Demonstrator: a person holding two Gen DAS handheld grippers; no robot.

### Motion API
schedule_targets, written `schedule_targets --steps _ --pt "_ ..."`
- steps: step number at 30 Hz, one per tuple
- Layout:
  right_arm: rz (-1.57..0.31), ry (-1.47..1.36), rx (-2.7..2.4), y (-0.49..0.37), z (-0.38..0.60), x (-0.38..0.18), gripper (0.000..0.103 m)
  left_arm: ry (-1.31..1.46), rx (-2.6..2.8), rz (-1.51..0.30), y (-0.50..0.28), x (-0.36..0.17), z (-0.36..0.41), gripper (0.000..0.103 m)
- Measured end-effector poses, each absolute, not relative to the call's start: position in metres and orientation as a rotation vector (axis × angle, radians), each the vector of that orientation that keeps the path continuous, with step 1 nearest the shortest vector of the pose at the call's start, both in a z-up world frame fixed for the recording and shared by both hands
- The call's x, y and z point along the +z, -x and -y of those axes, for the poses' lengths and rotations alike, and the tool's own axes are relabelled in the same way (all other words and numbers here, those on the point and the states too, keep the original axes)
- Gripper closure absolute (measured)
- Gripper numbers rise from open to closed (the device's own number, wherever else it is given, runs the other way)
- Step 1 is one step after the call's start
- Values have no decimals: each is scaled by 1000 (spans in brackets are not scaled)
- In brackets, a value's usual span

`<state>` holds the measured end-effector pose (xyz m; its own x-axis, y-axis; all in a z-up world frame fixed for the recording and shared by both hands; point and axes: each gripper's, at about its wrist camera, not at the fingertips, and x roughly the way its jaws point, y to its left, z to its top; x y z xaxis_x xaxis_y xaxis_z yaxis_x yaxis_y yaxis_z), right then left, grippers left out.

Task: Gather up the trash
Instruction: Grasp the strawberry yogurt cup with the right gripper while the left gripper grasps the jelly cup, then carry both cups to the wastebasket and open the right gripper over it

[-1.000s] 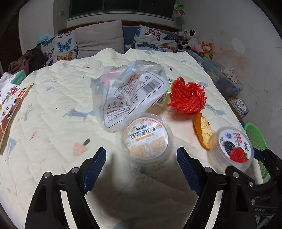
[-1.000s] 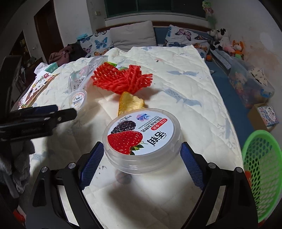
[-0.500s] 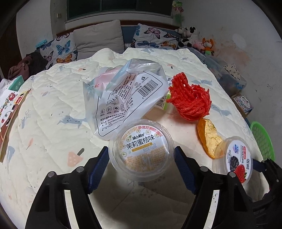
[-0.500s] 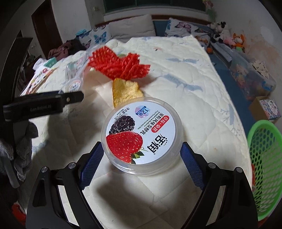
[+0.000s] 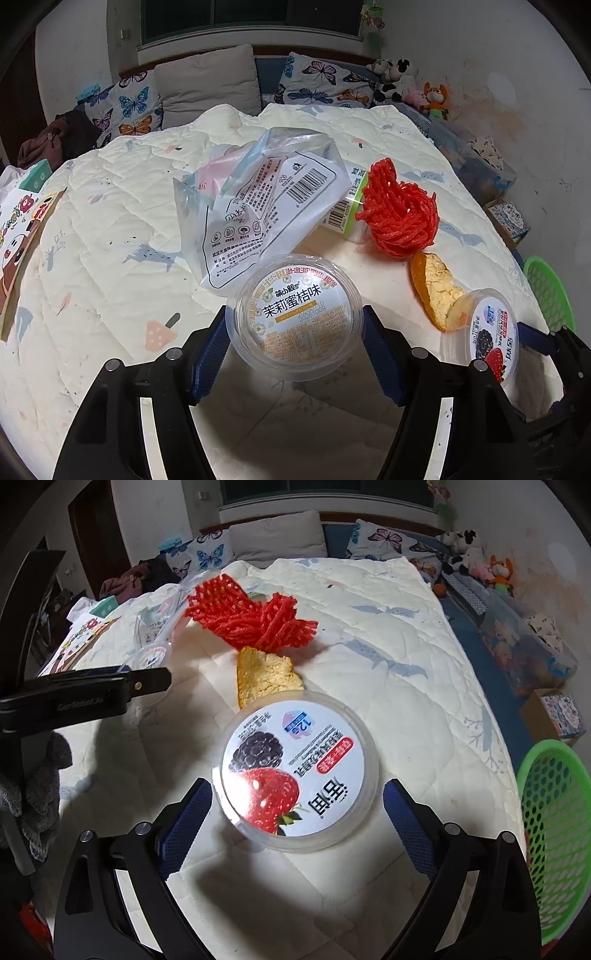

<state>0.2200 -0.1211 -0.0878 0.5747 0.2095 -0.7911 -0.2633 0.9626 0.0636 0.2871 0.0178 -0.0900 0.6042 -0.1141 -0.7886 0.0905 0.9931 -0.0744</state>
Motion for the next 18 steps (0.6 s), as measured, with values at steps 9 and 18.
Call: schedule_targets --steps 9,18 --pt "-915 82 263 -226 114 -92 11 23 -126 -896 -277 -82 -18 36" --pt "-871 9 273 -208 134 -70 12 19 -162 -866 -258 -65 -10 36"
